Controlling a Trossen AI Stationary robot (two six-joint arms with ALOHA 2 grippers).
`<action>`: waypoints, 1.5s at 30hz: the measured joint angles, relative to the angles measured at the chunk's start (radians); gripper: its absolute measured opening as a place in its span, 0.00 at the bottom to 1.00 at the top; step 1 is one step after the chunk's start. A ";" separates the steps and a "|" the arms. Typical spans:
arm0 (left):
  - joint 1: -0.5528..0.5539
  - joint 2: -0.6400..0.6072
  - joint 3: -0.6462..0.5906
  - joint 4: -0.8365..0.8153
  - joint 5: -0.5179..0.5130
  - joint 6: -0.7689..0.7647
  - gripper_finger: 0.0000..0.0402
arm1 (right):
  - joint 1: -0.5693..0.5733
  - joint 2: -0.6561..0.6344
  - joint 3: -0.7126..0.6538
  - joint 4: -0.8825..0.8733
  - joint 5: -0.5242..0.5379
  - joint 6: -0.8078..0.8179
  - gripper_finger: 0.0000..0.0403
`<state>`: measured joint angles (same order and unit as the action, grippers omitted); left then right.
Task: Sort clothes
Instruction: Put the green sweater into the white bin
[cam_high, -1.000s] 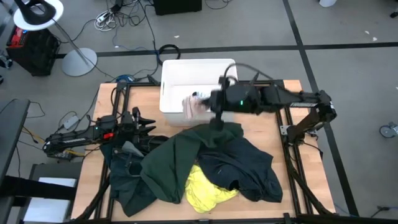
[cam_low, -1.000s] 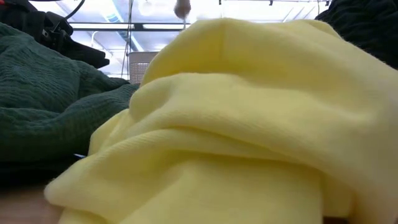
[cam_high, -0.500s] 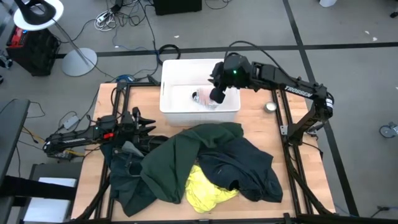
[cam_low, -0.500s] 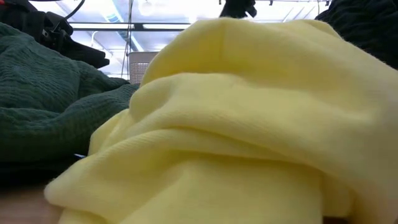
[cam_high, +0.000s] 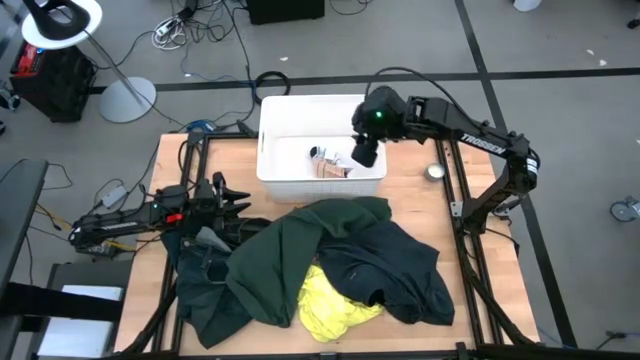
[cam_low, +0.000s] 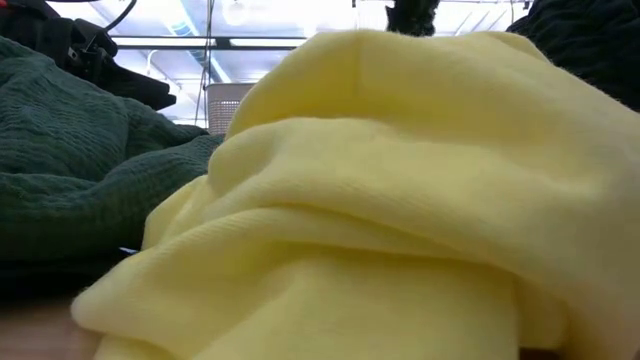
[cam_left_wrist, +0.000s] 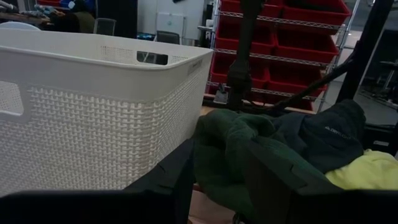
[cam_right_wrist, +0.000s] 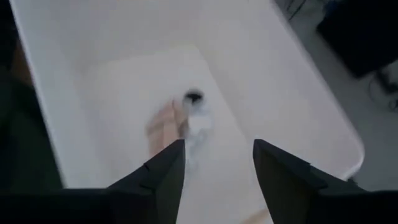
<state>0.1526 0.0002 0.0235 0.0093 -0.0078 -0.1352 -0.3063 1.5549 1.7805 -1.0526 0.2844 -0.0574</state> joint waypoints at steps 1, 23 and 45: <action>0.000 0.000 0.000 0.000 0.000 0.000 0.34 | 0.005 -0.003 0.000 -0.037 0.000 0.019 0.47; 0.000 0.000 0.000 0.006 -0.004 0.000 0.34 | 0.477 -0.147 0.000 -0.274 0.064 0.999 0.45; 0.000 0.030 0.040 0.022 -0.028 -0.355 0.34 | 0.706 -0.048 0.000 -0.300 0.177 1.333 0.45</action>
<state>0.1528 0.0298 0.0636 0.0316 -0.0356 -0.4907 0.4001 1.5065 1.7802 -1.3523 0.4609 1.2760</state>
